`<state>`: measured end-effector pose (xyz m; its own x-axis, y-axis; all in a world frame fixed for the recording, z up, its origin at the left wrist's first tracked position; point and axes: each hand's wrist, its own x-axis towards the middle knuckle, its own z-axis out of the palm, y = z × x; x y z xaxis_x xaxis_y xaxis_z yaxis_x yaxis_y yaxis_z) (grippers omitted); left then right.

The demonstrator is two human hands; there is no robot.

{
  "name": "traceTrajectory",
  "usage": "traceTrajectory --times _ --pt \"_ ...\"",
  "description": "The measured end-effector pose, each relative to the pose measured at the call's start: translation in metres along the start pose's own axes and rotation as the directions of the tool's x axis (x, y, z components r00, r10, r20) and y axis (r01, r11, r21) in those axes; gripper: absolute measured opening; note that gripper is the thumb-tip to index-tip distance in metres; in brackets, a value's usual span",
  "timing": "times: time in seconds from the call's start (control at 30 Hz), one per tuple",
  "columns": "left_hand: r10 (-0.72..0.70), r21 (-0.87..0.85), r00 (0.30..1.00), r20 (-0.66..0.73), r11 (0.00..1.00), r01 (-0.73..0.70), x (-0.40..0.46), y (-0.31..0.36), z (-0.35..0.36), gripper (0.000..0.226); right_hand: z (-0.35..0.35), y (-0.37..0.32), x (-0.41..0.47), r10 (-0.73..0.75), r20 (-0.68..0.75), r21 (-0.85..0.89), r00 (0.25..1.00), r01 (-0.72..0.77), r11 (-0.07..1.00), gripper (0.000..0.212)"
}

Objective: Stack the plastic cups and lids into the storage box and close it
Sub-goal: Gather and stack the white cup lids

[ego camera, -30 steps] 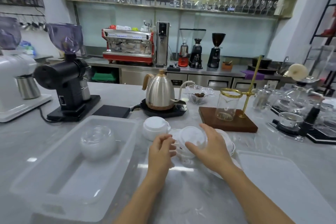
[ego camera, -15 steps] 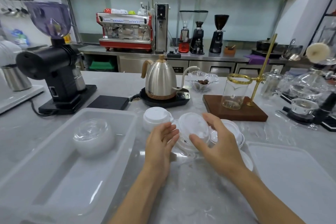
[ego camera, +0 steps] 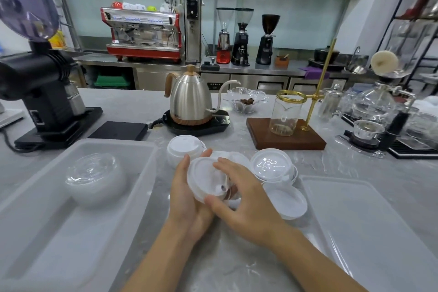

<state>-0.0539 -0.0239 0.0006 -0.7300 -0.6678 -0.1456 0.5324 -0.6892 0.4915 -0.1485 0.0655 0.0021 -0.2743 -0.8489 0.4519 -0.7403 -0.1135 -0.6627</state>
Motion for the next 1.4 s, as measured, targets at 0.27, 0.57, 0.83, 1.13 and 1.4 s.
traceTrajectory --times 0.27,0.57,0.83,1.13,1.4 --pt "-0.042 -0.030 0.998 -0.036 0.999 0.041 0.004 -0.001 -0.008 0.051 -0.050 0.034 0.009 0.144 -0.274 -0.290 0.951 -0.225 0.930 0.054" --pt "-0.070 -0.080 0.996 -0.063 0.995 0.065 0.002 -0.001 -0.007 0.059 -0.057 0.056 0.005 0.251 -0.213 -0.525 0.944 -0.327 0.786 0.033" --pt "-0.081 -0.102 0.995 -0.065 0.992 0.074 -0.001 0.001 -0.005 0.059 -0.071 0.045 0.008 0.093 -0.348 -0.339 0.933 -0.218 0.915 0.008" --pt "-0.013 -0.011 0.999 -0.052 1.000 0.012 -0.002 0.001 0.001 0.053 -0.067 -0.005 0.012 0.484 0.011 0.853 0.875 -0.261 0.452 0.021" --pt "0.061 0.073 0.998 -0.036 0.996 -0.058 -0.002 -0.004 0.001 0.069 -0.034 -0.019 0.007 0.500 0.227 0.939 0.836 -0.323 0.114 0.024"
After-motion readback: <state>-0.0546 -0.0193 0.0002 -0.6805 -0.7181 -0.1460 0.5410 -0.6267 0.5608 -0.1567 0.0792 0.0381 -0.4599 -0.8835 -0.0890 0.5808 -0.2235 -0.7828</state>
